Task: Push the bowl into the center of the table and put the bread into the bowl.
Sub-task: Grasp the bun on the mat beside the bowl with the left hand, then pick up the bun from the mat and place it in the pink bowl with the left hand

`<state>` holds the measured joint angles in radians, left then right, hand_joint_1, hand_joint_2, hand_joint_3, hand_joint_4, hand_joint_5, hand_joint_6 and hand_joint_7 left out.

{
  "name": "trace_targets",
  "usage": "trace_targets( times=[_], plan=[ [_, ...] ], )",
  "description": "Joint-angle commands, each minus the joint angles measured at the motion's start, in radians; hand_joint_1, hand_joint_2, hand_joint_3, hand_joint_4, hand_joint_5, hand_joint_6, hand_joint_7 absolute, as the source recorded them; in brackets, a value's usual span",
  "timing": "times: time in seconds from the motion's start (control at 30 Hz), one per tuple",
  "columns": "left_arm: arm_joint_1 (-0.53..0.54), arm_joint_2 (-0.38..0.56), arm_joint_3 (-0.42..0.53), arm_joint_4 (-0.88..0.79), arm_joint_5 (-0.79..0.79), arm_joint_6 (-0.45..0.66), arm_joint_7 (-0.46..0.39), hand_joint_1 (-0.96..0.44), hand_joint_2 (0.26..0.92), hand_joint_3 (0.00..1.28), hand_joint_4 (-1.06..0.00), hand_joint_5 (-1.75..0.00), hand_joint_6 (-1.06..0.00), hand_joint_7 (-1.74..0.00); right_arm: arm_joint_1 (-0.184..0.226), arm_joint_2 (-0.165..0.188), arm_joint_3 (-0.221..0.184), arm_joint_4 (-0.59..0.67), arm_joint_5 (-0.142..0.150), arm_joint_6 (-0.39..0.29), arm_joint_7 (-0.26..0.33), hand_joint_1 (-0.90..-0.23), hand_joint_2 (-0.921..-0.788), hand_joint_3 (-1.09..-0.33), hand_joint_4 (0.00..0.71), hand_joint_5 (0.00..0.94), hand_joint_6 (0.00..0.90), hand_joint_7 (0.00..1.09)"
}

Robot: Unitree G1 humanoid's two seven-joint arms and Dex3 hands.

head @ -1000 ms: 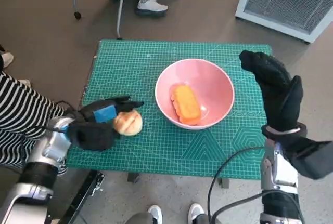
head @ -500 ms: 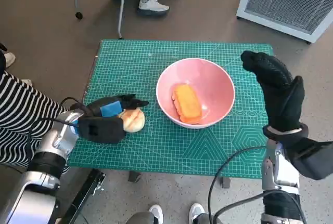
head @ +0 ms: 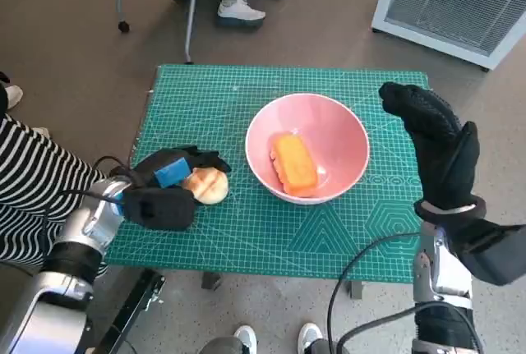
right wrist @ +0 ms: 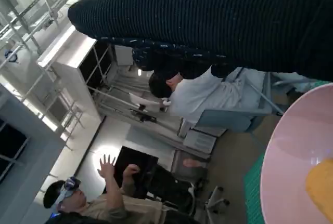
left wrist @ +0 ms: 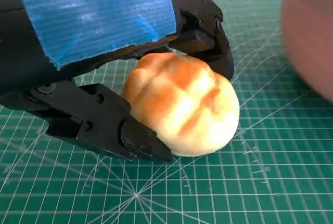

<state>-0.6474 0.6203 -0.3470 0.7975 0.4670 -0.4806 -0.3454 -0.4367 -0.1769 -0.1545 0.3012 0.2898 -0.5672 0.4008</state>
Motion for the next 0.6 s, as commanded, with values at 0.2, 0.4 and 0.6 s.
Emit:
trace_targets(
  times=[0.2, 0.4, 0.6],
  plan=[
    [0.028, 0.047, 0.099, -0.168, -0.093, -0.033, -0.029, 0.00, 0.919, 0.08, -0.71, -1.19, -0.59, -1.17, 0.014, -0.001, 0.001, 0.021, 0.001, 0.012, 0.009, -0.744, -0.921, -0.726, 0.182, 0.000, 0.008, 0.57],
    [0.018, 0.054, 0.173, -0.323, -0.149, 0.008, -0.057, 0.00, 0.920, 0.09, -0.68, -1.22, -0.58, -1.18, 0.007, -0.003, -0.002, 0.034, 0.006, 0.010, 0.013, -0.745, -0.921, -0.727, 0.181, 0.000, 0.007, 0.57],
    [-0.017, 0.035, 0.221, -0.461, -0.174, 0.080, -0.063, 0.00, 0.920, 0.09, -0.67, -1.24, -0.60, -1.14, 0.003, -0.002, -0.005, 0.041, 0.007, 0.008, 0.016, -0.745, -0.921, -0.726, 0.181, 0.000, 0.007, 0.58]
  ],
)
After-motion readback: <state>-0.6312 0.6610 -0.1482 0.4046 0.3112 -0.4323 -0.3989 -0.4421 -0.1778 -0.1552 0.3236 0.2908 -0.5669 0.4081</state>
